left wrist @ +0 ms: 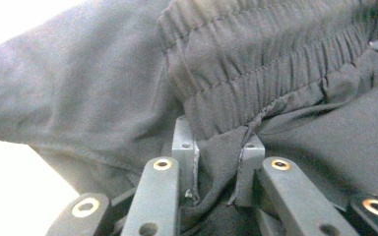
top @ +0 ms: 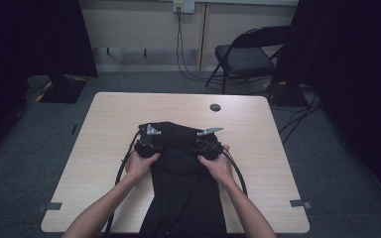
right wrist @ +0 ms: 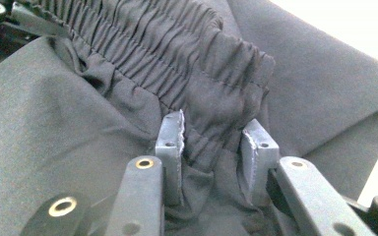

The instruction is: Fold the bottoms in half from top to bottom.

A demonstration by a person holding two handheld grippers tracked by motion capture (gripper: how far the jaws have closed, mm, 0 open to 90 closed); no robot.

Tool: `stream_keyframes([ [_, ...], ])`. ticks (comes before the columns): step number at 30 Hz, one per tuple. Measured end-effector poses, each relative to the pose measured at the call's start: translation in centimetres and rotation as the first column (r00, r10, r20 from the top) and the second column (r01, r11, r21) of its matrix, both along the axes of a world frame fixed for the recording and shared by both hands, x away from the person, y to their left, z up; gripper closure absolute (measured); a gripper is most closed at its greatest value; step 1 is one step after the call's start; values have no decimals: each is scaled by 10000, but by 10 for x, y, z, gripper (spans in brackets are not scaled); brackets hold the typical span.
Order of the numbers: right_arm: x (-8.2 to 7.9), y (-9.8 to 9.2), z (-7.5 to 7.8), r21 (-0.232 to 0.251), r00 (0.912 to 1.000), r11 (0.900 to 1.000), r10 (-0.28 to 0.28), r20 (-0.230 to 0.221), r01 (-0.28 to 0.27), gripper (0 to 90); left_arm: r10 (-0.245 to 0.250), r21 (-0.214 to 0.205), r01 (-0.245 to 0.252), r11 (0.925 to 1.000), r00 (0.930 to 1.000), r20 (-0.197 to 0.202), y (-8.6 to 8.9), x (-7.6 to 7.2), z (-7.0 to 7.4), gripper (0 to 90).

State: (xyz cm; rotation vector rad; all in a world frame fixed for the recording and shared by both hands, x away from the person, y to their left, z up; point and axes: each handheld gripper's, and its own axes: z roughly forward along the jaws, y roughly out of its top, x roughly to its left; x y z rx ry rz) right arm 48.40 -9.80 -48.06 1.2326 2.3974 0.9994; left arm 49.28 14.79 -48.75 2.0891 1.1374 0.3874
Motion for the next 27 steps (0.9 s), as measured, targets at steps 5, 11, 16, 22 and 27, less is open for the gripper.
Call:
stream_keyframes([
  [5, 25, 7, 0, -93, 9986, 9986, -513, 134, 514, 664, 225, 41, -226, 9997, 9994, 247, -1, 21, -1, 767],
  [11, 46, 22, 4, -1117, 9937, 9886, -942, 602, 1005, 657, 679, -340, -684, 9971, 9975, -174, 2, 39, 0, 756],
  [16, 45, 5, 11, 225, 9914, 9928, -1188, 552, 1177, 465, 151, -1036, -210, 9944, 9982, -576, 13, 41, 1, 698],
  [22, 31, -8, 30, 939, 9886, 9886, -1255, 830, 1176, 344, 198, -1082, -219, 9939, 9996, -205, 21, 34, 15, 548],
  [27, 2, -17, 53, 1763, 9836, 9808, -1092, 1436, 832, 308, 74, -933, -58, 9956, 9998, 168, 20, 21, 24, 492],
])
